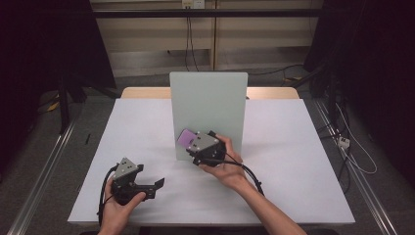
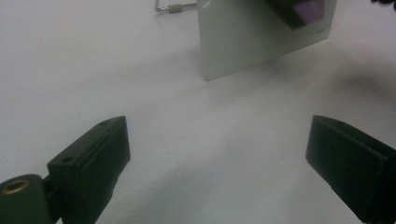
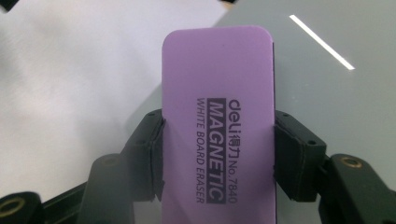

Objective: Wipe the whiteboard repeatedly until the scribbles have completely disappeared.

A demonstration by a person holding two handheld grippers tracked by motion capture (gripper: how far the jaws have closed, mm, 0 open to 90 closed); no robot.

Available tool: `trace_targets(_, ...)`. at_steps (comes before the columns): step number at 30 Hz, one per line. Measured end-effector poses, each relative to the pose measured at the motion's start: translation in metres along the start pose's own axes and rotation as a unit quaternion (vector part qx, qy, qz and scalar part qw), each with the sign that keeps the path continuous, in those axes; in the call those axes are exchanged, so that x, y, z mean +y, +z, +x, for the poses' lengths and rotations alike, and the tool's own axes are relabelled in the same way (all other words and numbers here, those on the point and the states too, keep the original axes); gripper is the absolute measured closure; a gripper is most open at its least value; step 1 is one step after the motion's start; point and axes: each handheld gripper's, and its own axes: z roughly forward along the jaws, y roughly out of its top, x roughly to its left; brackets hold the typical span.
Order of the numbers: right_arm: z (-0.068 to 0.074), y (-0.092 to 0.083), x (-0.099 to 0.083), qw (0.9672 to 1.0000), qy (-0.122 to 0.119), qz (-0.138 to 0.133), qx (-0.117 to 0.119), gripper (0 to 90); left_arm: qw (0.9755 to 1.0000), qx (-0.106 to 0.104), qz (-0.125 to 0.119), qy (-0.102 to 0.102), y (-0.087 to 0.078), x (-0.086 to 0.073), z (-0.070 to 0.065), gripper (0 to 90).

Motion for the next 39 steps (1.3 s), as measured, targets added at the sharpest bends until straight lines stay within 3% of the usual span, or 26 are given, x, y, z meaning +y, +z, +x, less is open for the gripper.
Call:
trace_targets(2, -0.01, -0.008, 0.001, 0.9999, 0.006, -0.006, -0.015, 41.4, 1.0, 0.0, 0.003, 0.008, -0.001, 0.0, 0.0, 6.4)
trace_targets(6, -0.023, -0.021, 0.0, 0.9987, 0.022, -0.016, -0.044, 41.4, 1.0, -0.001, -0.001, 0.003, 0.0, 0.0, -0.001, 6.4)
trace_targets(10, -0.036, -0.036, -0.002, 0.9945, 0.04, -0.027, -0.093, 41.4, 1.0, 0.0, 0.0, 0.001, 0.001, 0.0, 0.0, 6.5)
trace_targets(13, -0.045, -0.043, -0.004, 0.993, 0.054, -0.033, -0.1, 41.4, 1.0, 0.0, 0.001, 0.002, 0.0, 0.0, -0.001, 6.4)
trace_targets(18, -0.046, -0.051, -0.008, 0.9941, 0.059, -0.032, -0.085, 41.4, 1.0, -0.003, -0.004, 0.0, -0.001, 0.0, -0.001, 6.4)
trace_targets(22, -0.042, -0.055, -0.013, 0.9961, 0.062, -0.031, -0.055, 41.4, 1.0, -0.008, -0.003, -0.004, 0.0, -0.002, 0.001, 6.4)
trace_targets(29, -0.044, -0.061, -0.023, 0.9949, 0.09, -0.042, -0.015, 41.4, 1.0, -0.004, -0.001, -0.003, -0.001, -0.001, 0.002, 6.4)
trace_targets(39, -0.043, -0.069, -0.029, 0.9933, 0.107, -0.044, 0.009, 41.4, 1.0, -0.005, -0.001, 0.002, 0.0, -0.001, -0.002, 6.4)
